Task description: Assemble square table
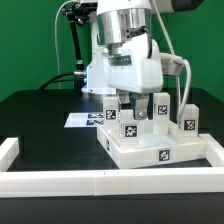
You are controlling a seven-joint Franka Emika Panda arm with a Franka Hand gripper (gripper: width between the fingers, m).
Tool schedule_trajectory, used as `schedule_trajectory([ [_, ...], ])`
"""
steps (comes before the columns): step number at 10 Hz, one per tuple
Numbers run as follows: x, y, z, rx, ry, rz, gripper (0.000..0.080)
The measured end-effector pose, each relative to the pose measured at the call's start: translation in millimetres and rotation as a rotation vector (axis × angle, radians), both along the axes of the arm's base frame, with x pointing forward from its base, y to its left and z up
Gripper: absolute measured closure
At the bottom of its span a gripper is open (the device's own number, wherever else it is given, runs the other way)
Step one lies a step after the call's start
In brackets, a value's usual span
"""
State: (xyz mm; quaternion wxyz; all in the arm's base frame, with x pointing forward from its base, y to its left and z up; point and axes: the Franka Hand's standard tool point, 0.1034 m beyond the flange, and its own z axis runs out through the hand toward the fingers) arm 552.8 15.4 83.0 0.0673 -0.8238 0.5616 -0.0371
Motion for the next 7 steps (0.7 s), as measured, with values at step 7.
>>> schedule_trajectory([
  [7,0.8,-1.1,0.0,-0.093,-0.043,0.622,0.015],
])
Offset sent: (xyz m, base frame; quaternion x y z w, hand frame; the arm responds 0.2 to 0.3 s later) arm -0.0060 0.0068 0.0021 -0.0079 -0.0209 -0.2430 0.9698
